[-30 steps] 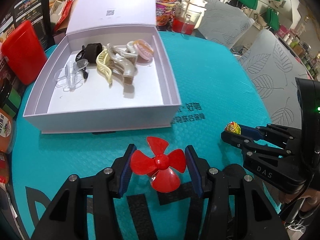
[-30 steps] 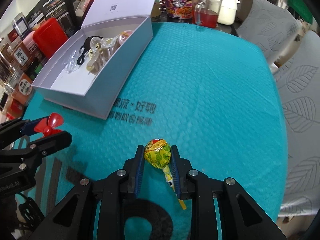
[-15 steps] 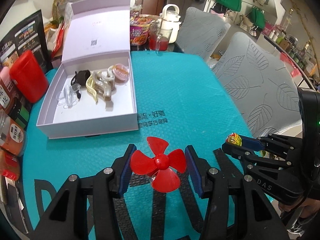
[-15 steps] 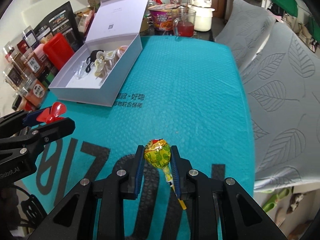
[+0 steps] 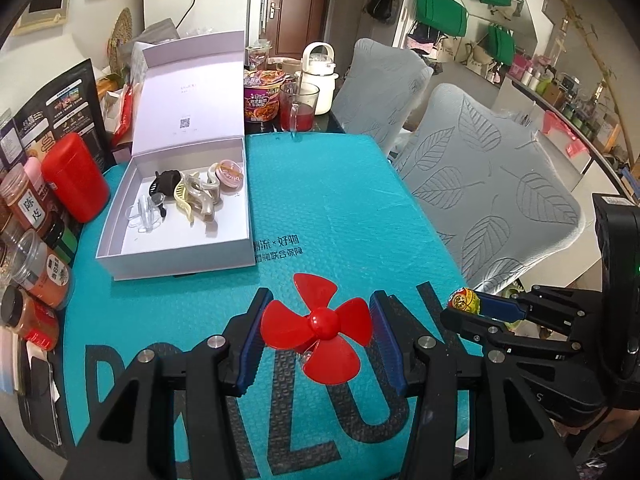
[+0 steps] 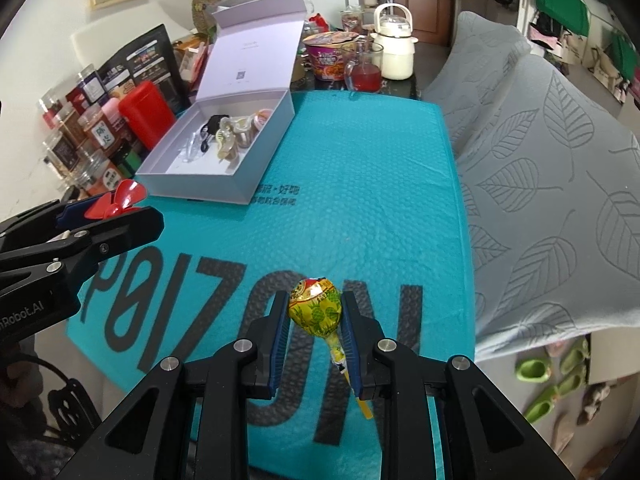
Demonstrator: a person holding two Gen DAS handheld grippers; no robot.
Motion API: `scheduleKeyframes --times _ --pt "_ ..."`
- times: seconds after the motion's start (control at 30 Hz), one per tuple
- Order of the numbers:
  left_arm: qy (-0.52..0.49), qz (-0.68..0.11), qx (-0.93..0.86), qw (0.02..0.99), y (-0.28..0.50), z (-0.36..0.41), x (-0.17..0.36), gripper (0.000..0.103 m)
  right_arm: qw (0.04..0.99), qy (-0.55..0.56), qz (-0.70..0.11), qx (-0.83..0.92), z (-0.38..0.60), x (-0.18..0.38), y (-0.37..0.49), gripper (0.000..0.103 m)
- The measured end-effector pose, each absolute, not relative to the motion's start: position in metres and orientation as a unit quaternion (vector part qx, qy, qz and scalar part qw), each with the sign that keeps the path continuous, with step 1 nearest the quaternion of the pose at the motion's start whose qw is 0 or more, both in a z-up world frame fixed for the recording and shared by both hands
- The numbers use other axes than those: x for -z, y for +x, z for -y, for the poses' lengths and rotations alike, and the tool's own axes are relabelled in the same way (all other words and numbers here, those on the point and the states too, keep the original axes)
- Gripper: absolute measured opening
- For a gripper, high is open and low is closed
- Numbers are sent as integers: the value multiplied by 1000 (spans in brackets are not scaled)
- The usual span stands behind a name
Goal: Organize rigid objects
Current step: 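Lift the pinwheel and lollipop and carry both toward the white box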
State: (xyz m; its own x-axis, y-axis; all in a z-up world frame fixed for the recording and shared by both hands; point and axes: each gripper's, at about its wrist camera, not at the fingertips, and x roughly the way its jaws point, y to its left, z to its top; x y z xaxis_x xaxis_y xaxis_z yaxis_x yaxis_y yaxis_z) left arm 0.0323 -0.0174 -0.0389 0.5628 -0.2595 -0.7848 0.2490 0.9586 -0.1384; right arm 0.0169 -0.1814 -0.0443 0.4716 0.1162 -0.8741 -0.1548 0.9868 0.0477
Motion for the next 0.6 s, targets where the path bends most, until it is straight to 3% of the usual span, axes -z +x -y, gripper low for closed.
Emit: scheduleKeyframes --times 0.6 --pt "-33 -426 66 902 -20 -15 18 50 851 -41 -494 -173 145 25 -15 25"
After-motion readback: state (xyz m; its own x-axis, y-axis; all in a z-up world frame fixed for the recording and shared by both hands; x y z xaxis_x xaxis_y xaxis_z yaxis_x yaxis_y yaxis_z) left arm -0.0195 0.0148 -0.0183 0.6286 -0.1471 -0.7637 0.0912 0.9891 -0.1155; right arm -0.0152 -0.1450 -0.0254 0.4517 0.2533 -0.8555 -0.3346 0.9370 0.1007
